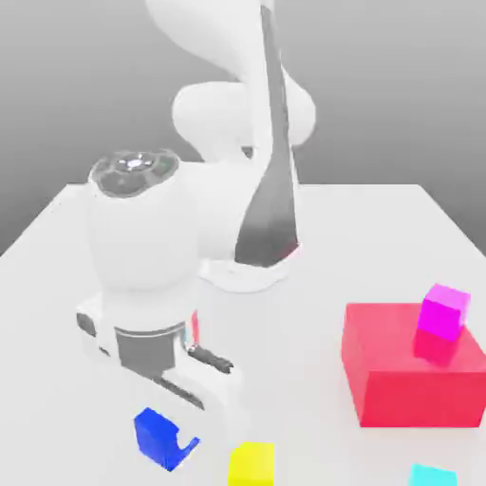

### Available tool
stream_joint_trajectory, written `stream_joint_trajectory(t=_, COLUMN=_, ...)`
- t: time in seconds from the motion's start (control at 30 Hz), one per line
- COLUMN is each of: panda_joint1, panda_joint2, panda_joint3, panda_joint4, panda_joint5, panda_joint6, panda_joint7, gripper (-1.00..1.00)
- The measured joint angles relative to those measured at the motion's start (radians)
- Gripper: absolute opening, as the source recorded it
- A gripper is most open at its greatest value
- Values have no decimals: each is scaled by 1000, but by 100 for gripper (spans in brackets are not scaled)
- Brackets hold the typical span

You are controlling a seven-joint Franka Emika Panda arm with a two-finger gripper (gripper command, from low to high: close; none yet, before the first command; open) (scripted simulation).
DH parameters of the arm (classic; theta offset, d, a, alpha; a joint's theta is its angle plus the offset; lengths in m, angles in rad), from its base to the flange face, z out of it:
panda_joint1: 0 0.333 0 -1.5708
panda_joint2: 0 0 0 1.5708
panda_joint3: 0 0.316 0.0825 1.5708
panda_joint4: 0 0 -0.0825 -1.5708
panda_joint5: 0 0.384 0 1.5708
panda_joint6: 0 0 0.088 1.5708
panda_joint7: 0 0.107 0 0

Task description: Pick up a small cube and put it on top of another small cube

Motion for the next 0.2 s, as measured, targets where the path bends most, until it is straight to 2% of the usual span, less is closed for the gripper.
stream_joint_trajectory(t=0.07, panda_joint1=22, panda_joint2=54, panda_joint3=6, panda_joint4=-11, panda_joint5=-21, panda_joint6=64, panda_joint7=4, gripper=-100)
stream_joint_trajectory(t=0.1, panda_joint1=28, panda_joint2=76, panda_joint3=5, panda_joint4=-12, panda_joint5=-27, panda_joint6=87, panda_joint7=6, gripper=100)
stream_joint_trajectory(t=0.2, panda_joint1=28, panda_joint2=76, panda_joint3=5, panda_joint4=-12, panda_joint5=-27, panda_joint6=87, panda_joint7=6, gripper=100)
